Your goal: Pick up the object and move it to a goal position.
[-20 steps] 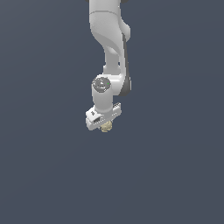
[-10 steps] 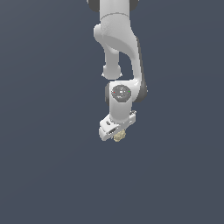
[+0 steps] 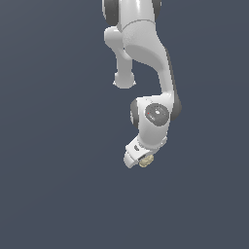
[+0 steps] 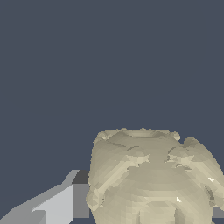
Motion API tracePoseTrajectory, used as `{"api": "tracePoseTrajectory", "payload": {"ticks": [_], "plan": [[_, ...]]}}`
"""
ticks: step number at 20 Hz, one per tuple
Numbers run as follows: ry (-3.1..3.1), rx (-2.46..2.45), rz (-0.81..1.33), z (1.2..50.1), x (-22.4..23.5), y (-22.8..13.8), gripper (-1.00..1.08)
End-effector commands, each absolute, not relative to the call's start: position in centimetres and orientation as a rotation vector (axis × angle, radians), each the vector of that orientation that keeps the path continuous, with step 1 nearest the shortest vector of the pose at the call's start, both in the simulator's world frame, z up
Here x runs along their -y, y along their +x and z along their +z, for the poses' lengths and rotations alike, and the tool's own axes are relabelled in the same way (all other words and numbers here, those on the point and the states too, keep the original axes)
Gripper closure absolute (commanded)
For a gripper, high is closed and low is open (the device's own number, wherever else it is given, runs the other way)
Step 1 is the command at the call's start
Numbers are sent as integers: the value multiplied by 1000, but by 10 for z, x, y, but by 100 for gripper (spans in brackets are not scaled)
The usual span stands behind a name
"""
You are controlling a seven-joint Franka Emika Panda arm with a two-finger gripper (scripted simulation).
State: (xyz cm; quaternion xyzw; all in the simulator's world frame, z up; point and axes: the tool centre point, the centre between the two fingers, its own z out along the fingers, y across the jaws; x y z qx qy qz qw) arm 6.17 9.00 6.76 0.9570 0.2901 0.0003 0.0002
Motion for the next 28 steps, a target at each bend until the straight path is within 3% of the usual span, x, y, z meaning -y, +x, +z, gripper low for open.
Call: {"api": "tracePoseTrajectory", "payload": {"ticks": [1, 16, 28], "plan": [[3006, -910, 1, 70, -102, 73, 108], [3007, -910, 0, 78, -158, 126, 108], [3006, -911, 0, 80, -178, 146, 108]]}}
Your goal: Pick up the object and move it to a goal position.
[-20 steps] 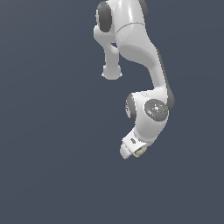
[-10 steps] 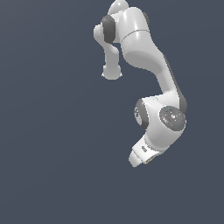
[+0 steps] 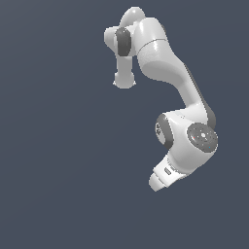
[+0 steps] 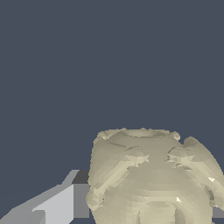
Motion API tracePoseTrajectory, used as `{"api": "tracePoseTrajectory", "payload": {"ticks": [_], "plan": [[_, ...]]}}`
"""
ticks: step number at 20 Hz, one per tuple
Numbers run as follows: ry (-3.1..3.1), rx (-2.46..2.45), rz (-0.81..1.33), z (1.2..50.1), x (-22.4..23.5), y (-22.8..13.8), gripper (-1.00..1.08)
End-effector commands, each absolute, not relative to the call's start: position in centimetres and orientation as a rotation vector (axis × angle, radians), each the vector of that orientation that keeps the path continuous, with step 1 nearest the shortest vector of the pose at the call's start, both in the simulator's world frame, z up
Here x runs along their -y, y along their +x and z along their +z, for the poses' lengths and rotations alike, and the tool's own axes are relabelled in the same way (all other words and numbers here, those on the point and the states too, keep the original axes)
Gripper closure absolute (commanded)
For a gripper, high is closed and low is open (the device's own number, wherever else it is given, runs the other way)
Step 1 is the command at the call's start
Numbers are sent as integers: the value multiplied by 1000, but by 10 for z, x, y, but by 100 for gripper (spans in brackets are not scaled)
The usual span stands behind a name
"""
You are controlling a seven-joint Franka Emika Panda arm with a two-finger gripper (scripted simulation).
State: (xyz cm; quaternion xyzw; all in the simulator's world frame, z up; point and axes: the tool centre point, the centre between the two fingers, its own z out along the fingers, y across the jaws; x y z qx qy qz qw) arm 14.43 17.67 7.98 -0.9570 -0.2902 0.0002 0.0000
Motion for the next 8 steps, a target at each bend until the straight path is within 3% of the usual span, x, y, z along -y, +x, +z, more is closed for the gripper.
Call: {"api": "tracePoseTrajectory", "payload": {"ticks": [1, 8], "plan": [[-3007, 911, 0, 80, -179, 147, 108], [-3007, 911, 0, 81, -180, 149, 108]]}}
